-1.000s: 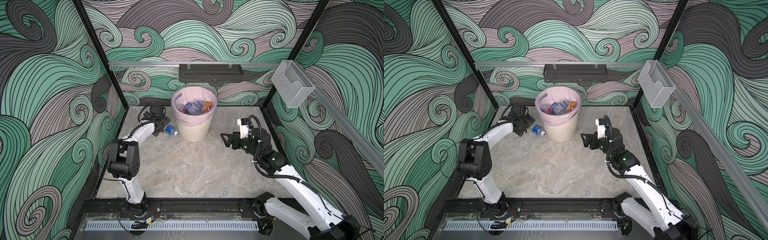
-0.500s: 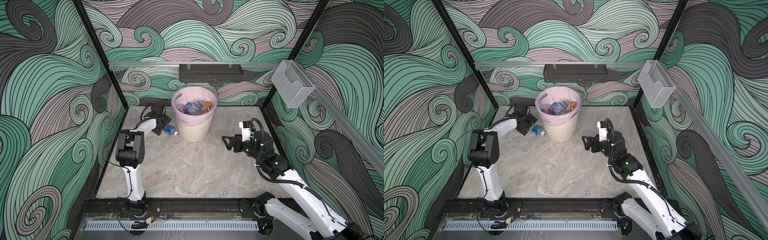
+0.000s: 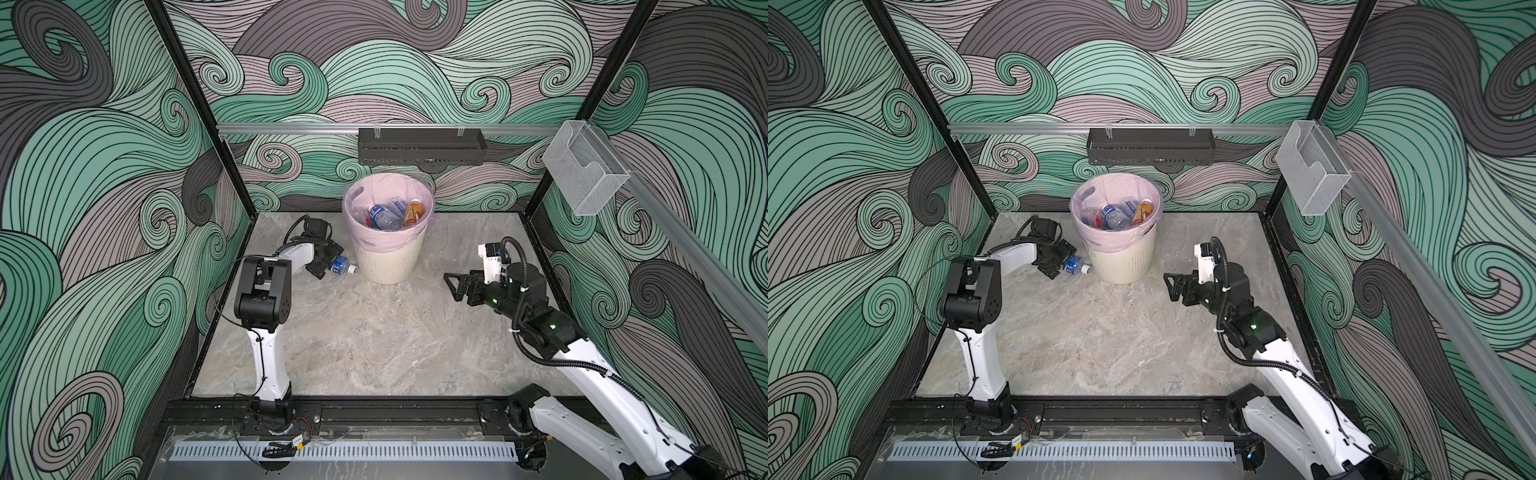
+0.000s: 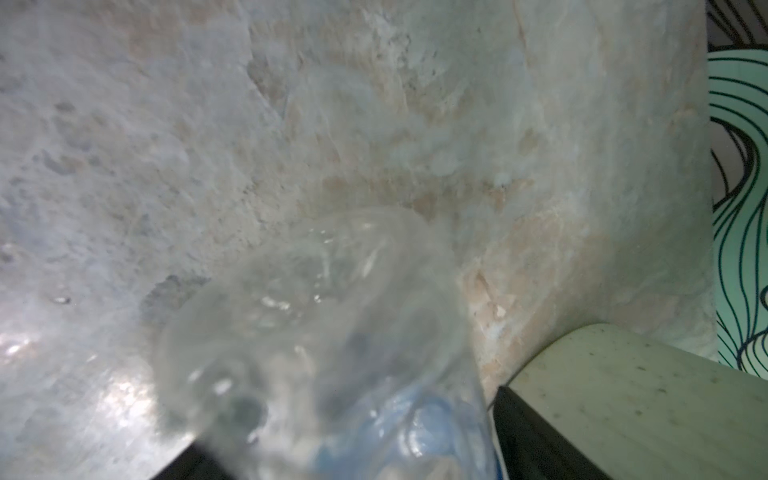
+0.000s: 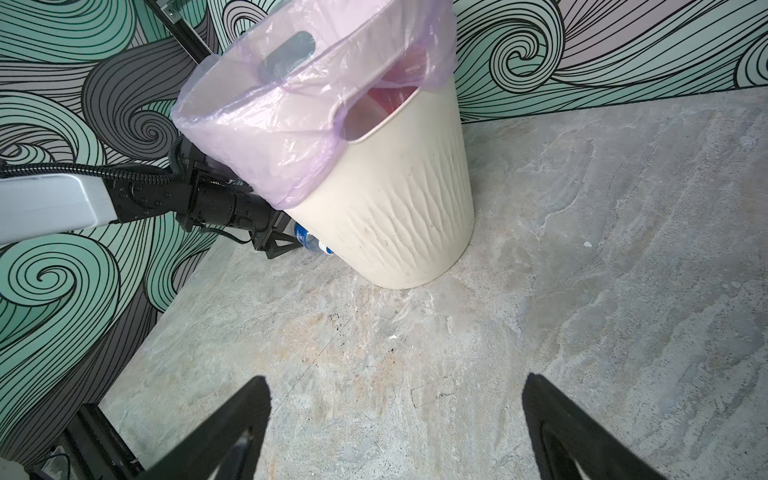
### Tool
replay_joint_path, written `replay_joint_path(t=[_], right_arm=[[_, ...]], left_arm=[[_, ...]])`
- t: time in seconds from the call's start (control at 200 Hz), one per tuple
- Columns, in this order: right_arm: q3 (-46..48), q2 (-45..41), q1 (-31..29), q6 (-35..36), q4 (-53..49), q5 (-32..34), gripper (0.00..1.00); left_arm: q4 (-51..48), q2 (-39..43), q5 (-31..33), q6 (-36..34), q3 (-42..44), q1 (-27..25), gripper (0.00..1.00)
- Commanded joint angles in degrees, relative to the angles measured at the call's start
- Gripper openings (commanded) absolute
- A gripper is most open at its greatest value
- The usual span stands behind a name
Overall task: Throw the plastic bottles in the bin
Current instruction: 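Grasp the blue-label water bottle with the left gripper and lift it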
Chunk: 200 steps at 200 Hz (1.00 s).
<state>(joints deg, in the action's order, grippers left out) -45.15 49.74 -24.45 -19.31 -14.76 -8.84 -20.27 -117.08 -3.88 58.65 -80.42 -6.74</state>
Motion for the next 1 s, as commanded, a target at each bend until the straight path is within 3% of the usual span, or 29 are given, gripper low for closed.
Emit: replay_joint_path(t=[0.0, 0.37, 0.625, 0.801, 0.996], right_arm=[[0.76, -0.74, 0.23, -0.20, 0.09, 0.70, 0.95], [0.36, 1.24, 0.19, -0.55, 1.40, -0.34, 0.96], [0.36, 1.59, 0.19, -0.55, 1.23, -0.25, 0.96], [0.58, 2.06, 0.21, -0.79, 1.82, -0.21, 0.96], [0.32, 3.41, 0.19, -1.12, 2.62, -0.97, 0.96]], left_arm=[[0.26, 1.76, -0.48, -1.45, 4.40, 0.68, 0.84], [-0.05, 8.40, 1.24, -6.53, 13.18, 1.56, 0.69], [-1.63, 12.37, 1.72, -8.91, 14.79, 1.73, 0.61], [-3.83, 16.50, 1.20, -12.83, 14.70, 1.73, 0.44], [-8.67, 23.05, 3.50, -20.98, 14.98, 1.73, 0.43]])
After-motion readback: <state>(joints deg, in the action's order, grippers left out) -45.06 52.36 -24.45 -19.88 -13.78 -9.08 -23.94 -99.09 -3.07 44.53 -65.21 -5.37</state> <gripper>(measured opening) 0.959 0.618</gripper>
